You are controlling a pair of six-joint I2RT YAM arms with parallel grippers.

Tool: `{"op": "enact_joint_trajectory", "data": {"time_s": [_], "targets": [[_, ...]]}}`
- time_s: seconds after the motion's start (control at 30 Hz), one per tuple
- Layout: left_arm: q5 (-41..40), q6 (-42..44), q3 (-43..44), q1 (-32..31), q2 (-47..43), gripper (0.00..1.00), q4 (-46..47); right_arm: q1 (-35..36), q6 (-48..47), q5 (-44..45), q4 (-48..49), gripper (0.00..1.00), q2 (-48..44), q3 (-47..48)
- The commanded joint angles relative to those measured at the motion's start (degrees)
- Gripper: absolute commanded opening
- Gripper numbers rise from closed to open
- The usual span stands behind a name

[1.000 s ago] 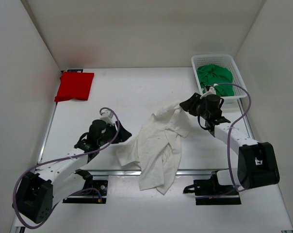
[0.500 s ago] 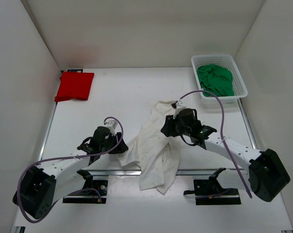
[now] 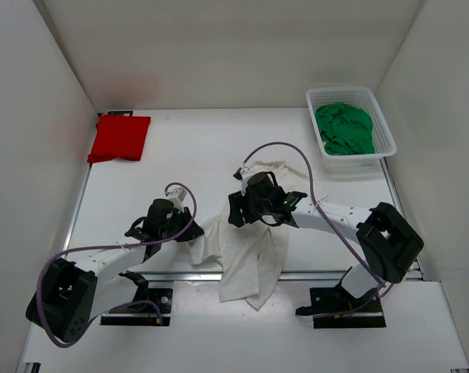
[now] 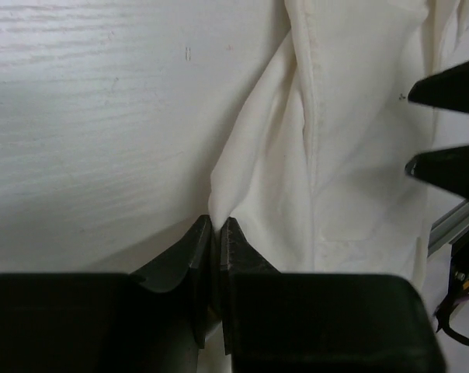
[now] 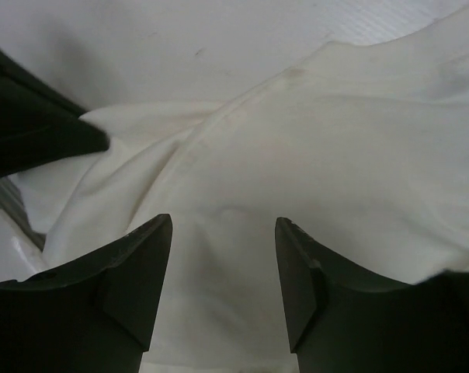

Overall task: Fold and stack the t-shirts
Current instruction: Move the tshirt to the center of the board, then flatten out the tshirt

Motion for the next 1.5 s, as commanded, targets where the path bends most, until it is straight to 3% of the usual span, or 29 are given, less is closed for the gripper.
{"op": "enact_joint_trajectory", "data": {"time_s": [0.0, 0.13, 0.27, 0.43, 0.67, 0.73, 0.8, 0.9, 0.97, 1.03, 1.1, 1.3, 1.47], "targets": [[2.0, -0.5, 0.1, 1.6, -0.1, 0.06, 3.3, 0.1, 1.0, -2.3, 2.3, 0.55, 0.1, 0.3], [2.7, -0.6, -0.9, 1.2, 1.7, 0.03, 3.4, 1.2, 0.6, -3.1, 1.7, 0.56, 5.2, 4.7], [1.9, -1.3, -1.9, 1.3, 0.2, 0.02, 4.4, 1.5, 0.6, -3.7, 1.9, 0.49, 9.5, 9.1], [2.3, -1.5, -2.6, 0.9, 0.0, 0.03, 5.1, 1.0, 0.5, -3.2, 1.9, 0.55, 12.9, 12.6], [2.3, -1.7, -3.0, 1.2, -0.5, 0.02, 5.5, 1.5, 0.2, -0.2, -2.2, 0.52, 17.7, 15.0], [2.0, -1.8, -3.0, 0.8, 0.1, 0.03, 5.8, 1.8, 0.1, 2.1, -2.9, 0.47, 18.0, 15.0], [2.2, -1.8, -2.8, 0.6, 0.2, 0.02, 6.1, 1.8, -0.5, 3.3, -4.5, 0.35, 18.6, 16.3], [2.3, -2.1, -2.9, 0.7, 0.5, 0.03, 6.4, 1.9, -1.2, 3.2, -6.0, 0.25, 19.3, 17.6], [2.3, -2.1, -3.1, 0.7, 0.6, 0.04, 6.6, 1.7, -1.1, 2.8, -5.8, 0.23, 19.7, 17.6], [2.3, -2.4, -3.5, 0.7, 0.5, 0.03, 6.8, 1.7, -1.1, 2.8, -6.3, 0.05, 20.3, 17.9], [2.1, -2.1, -3.1, 0.7, 0.8, 0.03, 7.1, 1.4, -0.8, 3.7, -6.3, 0.00, 19.4, 17.6], [2.8, -3.1, -0.6, 2.1, 1.4, 0.02, 7.5, -0.1, -1.0, 5.8, -4.6, 0.00, 12.4, 16.1], [5.5, -6.4, 5.7, 6.9, 3.5, 0.00, 9.6, -7.5, -0.4, 2.3, -1.1, 0.00, 4.3, 17.1]]}}
